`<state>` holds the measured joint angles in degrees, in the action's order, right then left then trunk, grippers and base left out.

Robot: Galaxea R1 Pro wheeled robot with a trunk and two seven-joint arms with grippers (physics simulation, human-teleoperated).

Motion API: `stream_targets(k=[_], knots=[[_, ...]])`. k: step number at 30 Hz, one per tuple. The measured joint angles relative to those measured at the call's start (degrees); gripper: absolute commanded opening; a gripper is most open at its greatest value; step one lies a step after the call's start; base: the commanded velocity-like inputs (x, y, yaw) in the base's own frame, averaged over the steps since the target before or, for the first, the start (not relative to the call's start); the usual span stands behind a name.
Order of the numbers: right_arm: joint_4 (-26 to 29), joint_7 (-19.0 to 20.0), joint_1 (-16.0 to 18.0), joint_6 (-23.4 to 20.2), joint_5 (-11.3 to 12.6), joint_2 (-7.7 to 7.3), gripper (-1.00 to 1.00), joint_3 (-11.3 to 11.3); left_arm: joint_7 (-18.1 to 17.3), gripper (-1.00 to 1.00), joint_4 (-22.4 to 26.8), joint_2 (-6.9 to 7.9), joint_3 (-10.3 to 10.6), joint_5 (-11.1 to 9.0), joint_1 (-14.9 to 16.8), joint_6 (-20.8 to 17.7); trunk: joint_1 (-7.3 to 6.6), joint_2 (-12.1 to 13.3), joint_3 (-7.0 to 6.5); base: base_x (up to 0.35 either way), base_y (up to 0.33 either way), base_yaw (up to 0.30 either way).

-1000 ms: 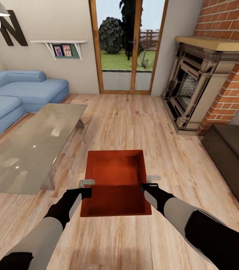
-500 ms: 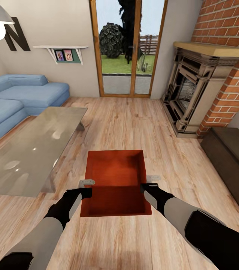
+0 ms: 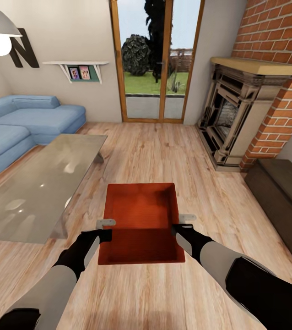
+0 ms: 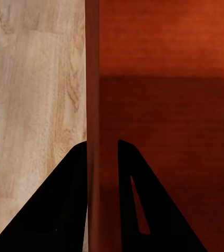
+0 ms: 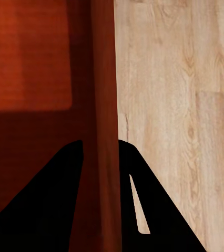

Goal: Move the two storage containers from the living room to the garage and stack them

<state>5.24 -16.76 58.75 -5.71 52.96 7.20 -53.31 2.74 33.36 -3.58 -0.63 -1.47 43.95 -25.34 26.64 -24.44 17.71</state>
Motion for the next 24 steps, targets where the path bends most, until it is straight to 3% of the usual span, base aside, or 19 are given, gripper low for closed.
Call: stream_targets(k=[24], knots=[[0.0, 0.0, 0.0, -0.1, 0.0, -0.01, -1.0, 0.0, -0.1, -1.0, -0.1, 0.0, 0.0, 0.1, 0.0, 0.0, 0.0, 0.0, -2.16, 0.0, 0.0, 0.0]])
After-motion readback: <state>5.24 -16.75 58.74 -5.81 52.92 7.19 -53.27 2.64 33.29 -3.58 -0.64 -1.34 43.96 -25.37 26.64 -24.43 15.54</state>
